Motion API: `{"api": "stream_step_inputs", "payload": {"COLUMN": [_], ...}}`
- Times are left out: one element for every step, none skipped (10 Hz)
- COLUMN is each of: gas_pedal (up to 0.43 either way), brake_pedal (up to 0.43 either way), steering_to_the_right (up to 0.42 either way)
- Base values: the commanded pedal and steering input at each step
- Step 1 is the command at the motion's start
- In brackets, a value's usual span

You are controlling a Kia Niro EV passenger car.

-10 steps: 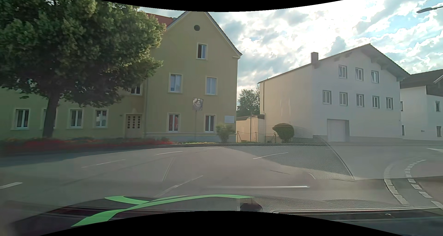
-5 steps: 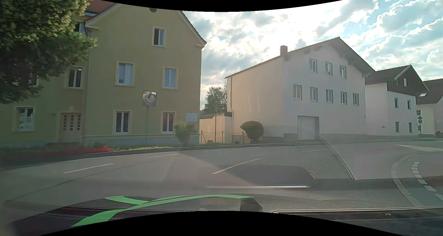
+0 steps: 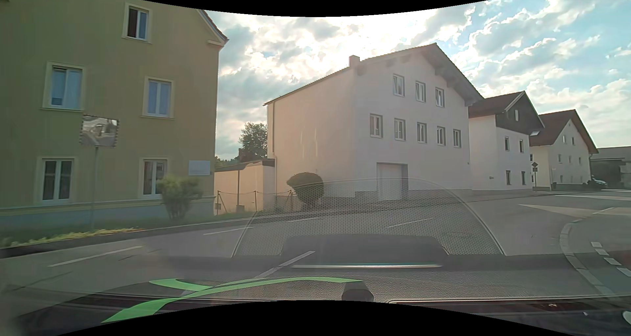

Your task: Follow the waypoints while adhering to traffic rules and regulations

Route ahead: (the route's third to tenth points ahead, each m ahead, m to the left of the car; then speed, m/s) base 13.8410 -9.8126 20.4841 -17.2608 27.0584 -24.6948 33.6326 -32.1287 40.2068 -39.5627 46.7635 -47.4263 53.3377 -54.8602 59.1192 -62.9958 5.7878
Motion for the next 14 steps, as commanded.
{"api": "stream_step_inputs", "payload": {"gas_pedal": [0.157,0.157,0.157,0.157,0.157,0.157,0.157,0.157,0.157,0.157,0.157,0.157,0.157,0.157], "brake_pedal": [0.000,0.000,0.000,0.000,0.000,0.000,0.000,0.000,0.000,0.000,0.000,0.000,0.000,0.000], "steering_to_the_right": [0.263,0.267,0.270,0.270,0.270,0.271,0.272,0.272,0.272,0.272,0.272,0.272,0.272,0.272]}}
